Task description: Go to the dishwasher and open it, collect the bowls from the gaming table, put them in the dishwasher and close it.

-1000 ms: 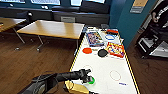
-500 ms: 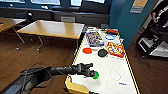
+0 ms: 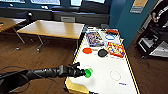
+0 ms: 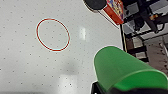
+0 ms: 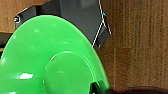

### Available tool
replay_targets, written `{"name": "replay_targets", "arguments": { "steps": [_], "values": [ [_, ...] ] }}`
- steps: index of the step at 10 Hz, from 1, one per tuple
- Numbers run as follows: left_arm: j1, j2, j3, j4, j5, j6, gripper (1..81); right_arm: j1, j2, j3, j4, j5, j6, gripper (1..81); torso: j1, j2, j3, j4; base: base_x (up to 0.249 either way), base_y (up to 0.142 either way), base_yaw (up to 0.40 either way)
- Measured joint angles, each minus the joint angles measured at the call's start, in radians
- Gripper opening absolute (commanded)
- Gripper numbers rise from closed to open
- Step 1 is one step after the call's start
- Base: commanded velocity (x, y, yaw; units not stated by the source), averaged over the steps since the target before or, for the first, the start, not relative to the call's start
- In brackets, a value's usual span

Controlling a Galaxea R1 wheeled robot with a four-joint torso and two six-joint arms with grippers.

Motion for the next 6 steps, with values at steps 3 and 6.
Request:
{"name": "replay_targets", "arguments": {
  "steps": [3, 6],
  "values": [
    [0.085, -0.209, 0.088, 0.007, -0.135, 0.082, 1.0, 0.002, 0.001, 0.0, 0.0, 0.0, 0.0, 1.0, 0.0, 0.0, 0.0, 0.0, 0.0, 0.0, 0.0],
    [0.267, -0.381, 0.126, 0.013, -0.187, 0.182, 1.0, 0.006, 0.01, -0.005, 0.0, -0.001, 0.0, 1.0, 0.0, 0.0, 0.0, 0.0, 0.0, 0.0, 0.0]
  ]
}}
